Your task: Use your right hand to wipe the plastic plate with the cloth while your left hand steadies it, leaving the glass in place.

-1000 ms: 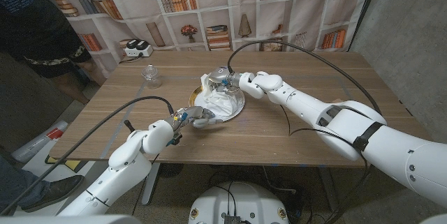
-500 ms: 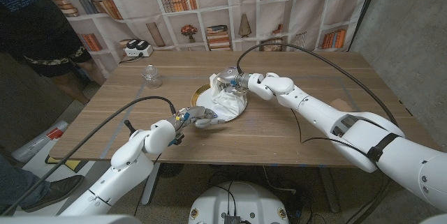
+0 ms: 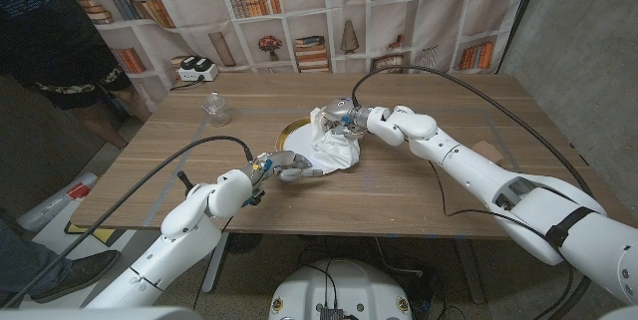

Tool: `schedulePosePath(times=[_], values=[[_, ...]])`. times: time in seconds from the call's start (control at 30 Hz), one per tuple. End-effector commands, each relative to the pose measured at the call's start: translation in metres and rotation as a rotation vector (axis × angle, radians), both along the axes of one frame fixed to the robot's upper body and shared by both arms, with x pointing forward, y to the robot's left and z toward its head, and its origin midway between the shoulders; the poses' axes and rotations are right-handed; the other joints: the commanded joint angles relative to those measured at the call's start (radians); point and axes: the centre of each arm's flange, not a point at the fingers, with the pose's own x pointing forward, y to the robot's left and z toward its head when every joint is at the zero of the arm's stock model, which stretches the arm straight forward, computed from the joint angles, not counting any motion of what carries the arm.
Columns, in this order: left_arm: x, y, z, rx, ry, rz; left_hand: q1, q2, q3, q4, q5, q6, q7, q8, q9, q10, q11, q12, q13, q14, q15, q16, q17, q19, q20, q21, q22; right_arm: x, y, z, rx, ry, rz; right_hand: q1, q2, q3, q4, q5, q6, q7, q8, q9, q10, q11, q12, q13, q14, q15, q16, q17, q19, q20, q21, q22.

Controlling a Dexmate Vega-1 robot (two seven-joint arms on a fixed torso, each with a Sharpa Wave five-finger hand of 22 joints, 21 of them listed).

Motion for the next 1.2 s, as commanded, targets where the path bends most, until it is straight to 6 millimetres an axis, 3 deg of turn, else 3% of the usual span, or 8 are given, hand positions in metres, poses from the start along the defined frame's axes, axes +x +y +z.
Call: schedulePosePath(times=[0.03, 0.4, 0.97, 1.2], values=[[0.007, 0.001, 0.003, 0.002, 0.006, 0.002, 0.003, 0.005, -0.006, 0.005, 0.006, 0.001, 0.002, 0.001, 0.003, 0.001, 0.003, -0.001, 0.001, 0.007, -0.041, 0.004, 0.001, 0.006, -0.029, -0.002, 0.001, -0.016, -0.018, -0.007, 0.014, 0.037, 0.002, -0.003, 0.01, 0.006, 0.0, 0.003, 0.01, 0.002, 0.007, 0.004, 0.042, -0.04, 0.007, 0.304, -0.007, -0.033, -0.003, 0.001, -0.006, -0.153, -0.003, 0.001], [0.012, -0.002, 0.005, 0.002, 0.009, -0.02, 0.003, 0.005, -0.006, 0.005, 0.006, 0.002, 0.002, 0.0, 0.003, 0.003, 0.001, -0.001, 0.001, 0.006, -0.039, 0.004, 0.001, 0.006, -0.029, -0.002, 0.001, -0.025, -0.012, -0.028, 0.0, 0.102, 0.063, -0.004, 0.008, 0.008, -0.001, 0.003, 0.011, 0.001, 0.008, 0.004, 0.042, -0.04, 0.006, 0.307, -0.011, -0.034, -0.006, 0.002, -0.01, -0.153, -0.007, -0.005], [0.009, -0.001, 0.005, 0.015, 0.007, -0.028, 0.005, 0.005, -0.007, 0.006, 0.006, 0.003, 0.003, 0.0, 0.003, 0.003, 0.004, -0.001, 0.001, 0.007, -0.041, 0.004, 0.001, 0.006, -0.029, -0.003, 0.001, -0.047, 0.028, -0.038, -0.044, 0.174, 0.236, -0.014, 0.001, 0.009, 0.002, 0.002, 0.024, 0.001, 0.011, 0.002, 0.048, -0.042, 0.007, 0.312, -0.024, -0.033, -0.015, 0.0, -0.021, -0.15, -0.016, -0.016], [0.007, 0.0, 0.004, 0.016, 0.006, -0.03, 0.005, 0.005, -0.007, 0.006, 0.005, 0.004, 0.002, 0.0, 0.003, 0.004, -0.002, -0.001, 0.001, 0.008, -0.041, 0.005, 0.001, 0.006, -0.03, -0.002, 0.001, -0.039, 0.049, -0.036, -0.041, 0.134, 0.255, -0.017, -0.001, 0.009, 0.003, 0.002, 0.025, 0.0, 0.011, 0.001, 0.053, -0.043, 0.008, 0.314, -0.024, -0.033, -0.017, 0.0, -0.021, -0.152, -0.013, -0.017]])
